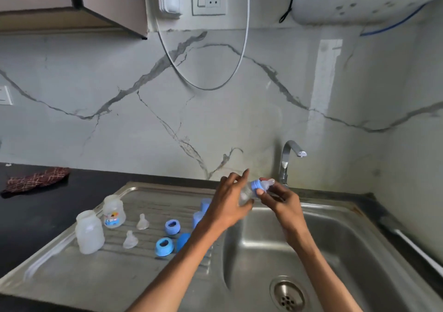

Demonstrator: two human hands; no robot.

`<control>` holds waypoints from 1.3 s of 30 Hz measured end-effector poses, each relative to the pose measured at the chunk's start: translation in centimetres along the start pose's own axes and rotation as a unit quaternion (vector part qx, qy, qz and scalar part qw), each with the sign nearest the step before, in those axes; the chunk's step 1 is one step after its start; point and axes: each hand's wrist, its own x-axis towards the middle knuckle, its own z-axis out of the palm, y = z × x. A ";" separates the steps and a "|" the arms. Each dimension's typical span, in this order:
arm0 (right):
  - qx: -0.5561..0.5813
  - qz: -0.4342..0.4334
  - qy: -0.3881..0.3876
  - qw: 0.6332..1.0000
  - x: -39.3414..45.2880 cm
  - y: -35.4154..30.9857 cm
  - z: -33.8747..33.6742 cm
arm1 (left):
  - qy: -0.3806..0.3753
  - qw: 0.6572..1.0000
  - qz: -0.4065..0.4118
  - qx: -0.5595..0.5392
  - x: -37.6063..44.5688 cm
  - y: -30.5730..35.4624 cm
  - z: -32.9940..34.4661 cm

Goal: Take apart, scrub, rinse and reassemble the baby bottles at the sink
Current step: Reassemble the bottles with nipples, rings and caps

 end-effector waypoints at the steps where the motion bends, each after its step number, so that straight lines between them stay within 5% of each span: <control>1: -0.006 0.003 -0.004 1.000 -0.2 0.1 -0.8 | -0.005 1.000 -0.010 -0.021 0.0 0.5 0.9; 17: -0.098 0.093 0.018 0.991 -0.6 3.2 -5.3 | 0.045 0.997 0.015 -0.054 -2.5 1.4 7.5; 23: -0.268 0.114 0.060 0.955 -1.0 3.3 -5.2 | 0.034 0.999 0.022 -0.021 -2.9 1.5 8.4; 30: -0.063 0.118 -0.036 0.990 -0.4 2.7 -6.7 | 0.020 0.964 -0.104 -0.245 -2.7 1.6 8.3; 39: -0.124 0.089 0.029 0.988 -0.6 3.5 -6.1 | -0.015 0.984 -0.114 -0.136 -3.2 1.1 9.5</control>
